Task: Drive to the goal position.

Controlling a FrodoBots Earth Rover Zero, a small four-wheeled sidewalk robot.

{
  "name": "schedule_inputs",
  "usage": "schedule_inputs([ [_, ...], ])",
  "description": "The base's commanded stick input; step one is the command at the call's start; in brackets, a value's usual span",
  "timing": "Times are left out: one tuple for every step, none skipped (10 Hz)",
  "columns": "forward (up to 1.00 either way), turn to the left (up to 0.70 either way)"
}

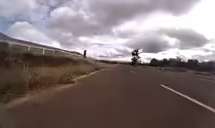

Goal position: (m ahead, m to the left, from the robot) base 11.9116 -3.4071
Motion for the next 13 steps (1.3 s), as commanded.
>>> schedule_inputs([
  [0.70,-0.34],
  [0.70,-0.34],
  [0.70,-0.34],
  [0.70,-0.34],
  [0.70,-0.34],
  [0.70,-0.29],
  [0.70,-0.12],
  [0.70,0.01],
  [0.70,0.01],
  [0.70,-0.04],
  [0.70,-0.21],
  [0.70,-0.34],
  [0.70,-0.34],
])
